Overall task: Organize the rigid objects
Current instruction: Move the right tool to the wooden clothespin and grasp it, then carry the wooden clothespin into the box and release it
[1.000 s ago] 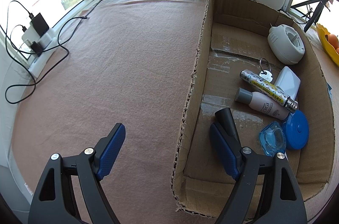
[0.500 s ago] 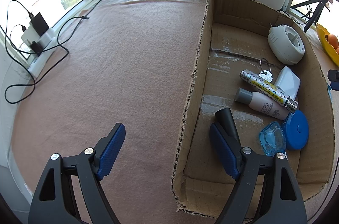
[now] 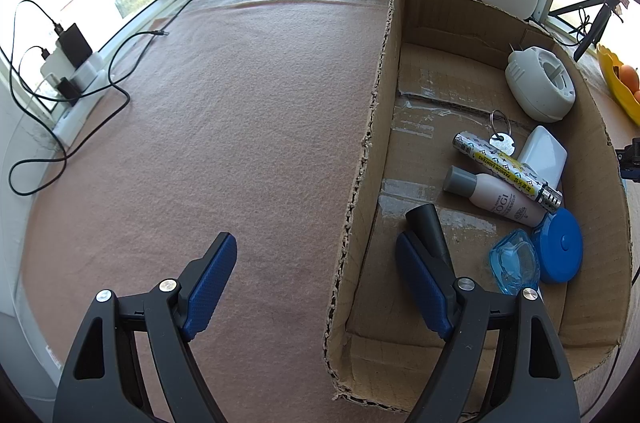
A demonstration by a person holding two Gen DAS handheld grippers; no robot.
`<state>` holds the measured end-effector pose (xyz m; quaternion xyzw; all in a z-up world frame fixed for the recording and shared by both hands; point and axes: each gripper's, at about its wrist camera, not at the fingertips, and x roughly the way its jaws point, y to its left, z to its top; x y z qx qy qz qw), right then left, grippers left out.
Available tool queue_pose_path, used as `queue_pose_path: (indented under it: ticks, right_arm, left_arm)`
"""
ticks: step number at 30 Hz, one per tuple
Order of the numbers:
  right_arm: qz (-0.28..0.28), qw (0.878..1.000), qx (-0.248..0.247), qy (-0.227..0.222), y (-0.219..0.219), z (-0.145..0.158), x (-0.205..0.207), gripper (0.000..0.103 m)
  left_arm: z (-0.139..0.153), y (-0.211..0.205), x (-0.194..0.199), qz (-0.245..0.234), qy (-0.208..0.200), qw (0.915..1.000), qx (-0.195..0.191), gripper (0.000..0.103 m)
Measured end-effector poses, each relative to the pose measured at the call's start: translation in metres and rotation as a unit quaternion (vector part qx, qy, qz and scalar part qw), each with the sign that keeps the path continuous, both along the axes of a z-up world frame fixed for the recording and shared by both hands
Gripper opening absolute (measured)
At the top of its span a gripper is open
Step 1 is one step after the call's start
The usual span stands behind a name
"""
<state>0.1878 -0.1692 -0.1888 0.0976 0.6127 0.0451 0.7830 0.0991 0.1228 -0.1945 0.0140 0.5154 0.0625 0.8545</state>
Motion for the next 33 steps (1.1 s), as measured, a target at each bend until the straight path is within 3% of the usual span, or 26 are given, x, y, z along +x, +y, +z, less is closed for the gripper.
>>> queue_pose_path:
  ticks: [4, 18, 26, 33]
  right_arm:
    - [0.005, 1.000, -0.015, 0.000, 0.002, -0.003, 0.002, 0.019]
    - [0.013, 1.000, -0.011, -0.012, 0.001, 0.003, -0.009, 0.012]
    - [0.020, 0.999, 0.008, -0.047, 0.006, 0.030, -0.029, 0.012]
    - [0.057, 0.994, 0.021, -0.088, 0.034, 0.064, -0.041, 0.012]
  left_arm:
    - [0.000, 0.000, 0.000, 0.000, 0.000, 1.0000, 0.000, 0.083]
    - [-0.001, 0.000, 0.000, 0.000, 0.000, 1.0000, -0.001, 0.083]
    - [-0.001, 0.000, 0.000, 0.001, 0.000, 1.0000, -0.001, 0.083]
    - [-0.001, 0.000, 0.000, 0.001, 0.000, 1.0000, -0.001, 0.083]
